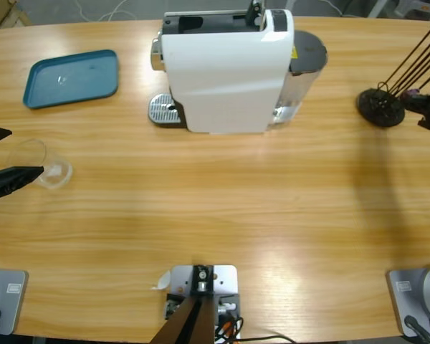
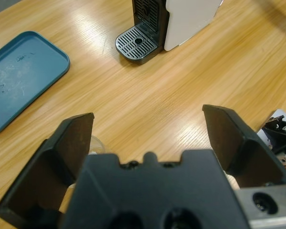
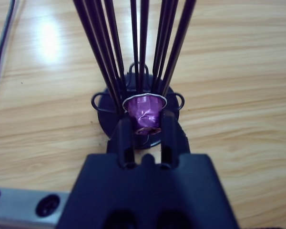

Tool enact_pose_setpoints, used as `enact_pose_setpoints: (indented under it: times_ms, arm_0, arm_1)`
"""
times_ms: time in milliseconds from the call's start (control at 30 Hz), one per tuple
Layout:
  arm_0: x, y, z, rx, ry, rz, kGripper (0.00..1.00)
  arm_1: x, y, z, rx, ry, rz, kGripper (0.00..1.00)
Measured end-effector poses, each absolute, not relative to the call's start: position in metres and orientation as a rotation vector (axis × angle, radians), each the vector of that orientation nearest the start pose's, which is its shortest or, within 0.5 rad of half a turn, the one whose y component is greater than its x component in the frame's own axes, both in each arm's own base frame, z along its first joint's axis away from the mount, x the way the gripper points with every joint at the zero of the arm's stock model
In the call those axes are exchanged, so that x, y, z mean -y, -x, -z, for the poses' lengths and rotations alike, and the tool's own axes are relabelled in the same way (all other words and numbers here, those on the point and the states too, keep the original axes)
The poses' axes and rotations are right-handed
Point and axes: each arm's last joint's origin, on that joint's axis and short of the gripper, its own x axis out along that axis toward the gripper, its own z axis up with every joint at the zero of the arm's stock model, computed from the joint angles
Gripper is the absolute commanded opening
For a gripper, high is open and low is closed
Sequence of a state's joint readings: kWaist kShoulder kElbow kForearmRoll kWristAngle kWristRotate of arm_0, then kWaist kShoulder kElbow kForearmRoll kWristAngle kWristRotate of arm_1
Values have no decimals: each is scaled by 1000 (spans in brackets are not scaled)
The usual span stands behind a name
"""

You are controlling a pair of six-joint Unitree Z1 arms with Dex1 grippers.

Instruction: Pour coffee

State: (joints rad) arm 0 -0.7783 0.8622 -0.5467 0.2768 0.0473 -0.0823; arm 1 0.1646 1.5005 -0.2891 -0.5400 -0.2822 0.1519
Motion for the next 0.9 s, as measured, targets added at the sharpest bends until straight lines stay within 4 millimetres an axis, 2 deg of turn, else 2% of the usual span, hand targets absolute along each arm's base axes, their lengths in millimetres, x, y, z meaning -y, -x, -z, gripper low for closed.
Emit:
enact_pose_setpoints:
  times_ms: [200,433,767,900]
  arm_0:
    - [66,-70,-289,-583,-166,685,982]
    - [66,-70,-288,-585,-167,684,982]
    - [65,-69,-286,-591,-170,684,982]
    - [65,-69,-285,-593,-170,684,982]
  arm_1:
    - [-19,-195,-218,-619,8,156,0]
    - [-19,-188,-264,-549,-2,150,0]
    - [-22,-167,-305,-476,-5,115,0]
    - [-27,-152,-319,-447,4,63,0]
